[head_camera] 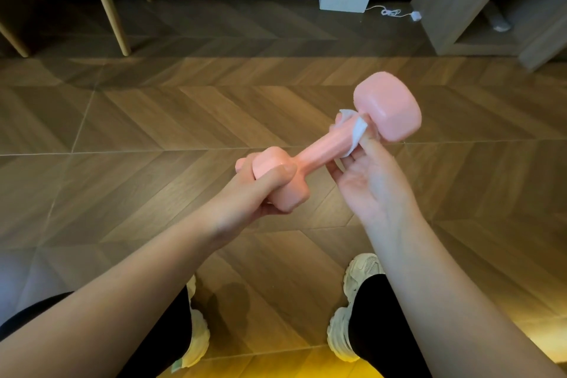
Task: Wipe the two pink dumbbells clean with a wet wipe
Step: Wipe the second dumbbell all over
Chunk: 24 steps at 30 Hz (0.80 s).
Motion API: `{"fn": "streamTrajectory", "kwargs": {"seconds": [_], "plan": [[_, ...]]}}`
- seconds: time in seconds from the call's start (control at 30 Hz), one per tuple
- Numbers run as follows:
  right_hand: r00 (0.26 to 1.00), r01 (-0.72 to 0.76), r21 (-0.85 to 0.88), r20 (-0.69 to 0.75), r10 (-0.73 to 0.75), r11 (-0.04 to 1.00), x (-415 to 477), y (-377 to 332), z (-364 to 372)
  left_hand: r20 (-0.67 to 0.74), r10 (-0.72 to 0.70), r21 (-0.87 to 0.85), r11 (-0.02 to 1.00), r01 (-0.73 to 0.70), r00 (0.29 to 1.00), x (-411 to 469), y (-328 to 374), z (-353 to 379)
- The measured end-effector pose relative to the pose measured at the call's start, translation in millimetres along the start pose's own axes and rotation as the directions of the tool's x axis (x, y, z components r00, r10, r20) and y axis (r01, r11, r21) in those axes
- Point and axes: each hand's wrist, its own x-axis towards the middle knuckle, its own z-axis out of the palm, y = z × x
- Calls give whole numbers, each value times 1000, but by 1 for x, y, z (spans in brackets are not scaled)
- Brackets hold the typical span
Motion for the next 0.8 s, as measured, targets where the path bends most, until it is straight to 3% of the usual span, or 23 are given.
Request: {"fn": "streamTrajectory", "kwargs": {"seconds": [0.13,0.23,0.3,0.37,0.47,0.53,0.6,0.7,0.8], "plan": [[996,-49,76,-75,54,996,-2,0,4,-97,261,312,924,-220,960,0,-4,0],[991,-89,128,-92,101,988,-2,-1,4,-37,588,622,646,-443,808,-1,-6,-1],[988,-101,159,-99,117,982,-2,-2,5,54,725,722,447,-529,687,-1,-5,-2],[989,-97,172,-94,114,980,-3,-2,5,86,746,733,402,-549,661,-1,-3,-2],[994,-80,171,-62,92,982,-3,-3,2,0,598,625,626,-466,802,-1,4,0],[997,-65,163,-31,71,984,-3,-3,1,-50,412,451,822,-347,910,-2,6,1],[999,-48,151,14,46,987,-2,-4,0,-35,212,224,954,-199,977,0,8,0],[997,-28,134,78,17,991,-3,-4,1,126,-18,-39,999,23,992,2,13,-4],[993,-15,99,116,4,995,-4,-2,3,236,-225,-188,944,272,945,-1,19,-8]]}}
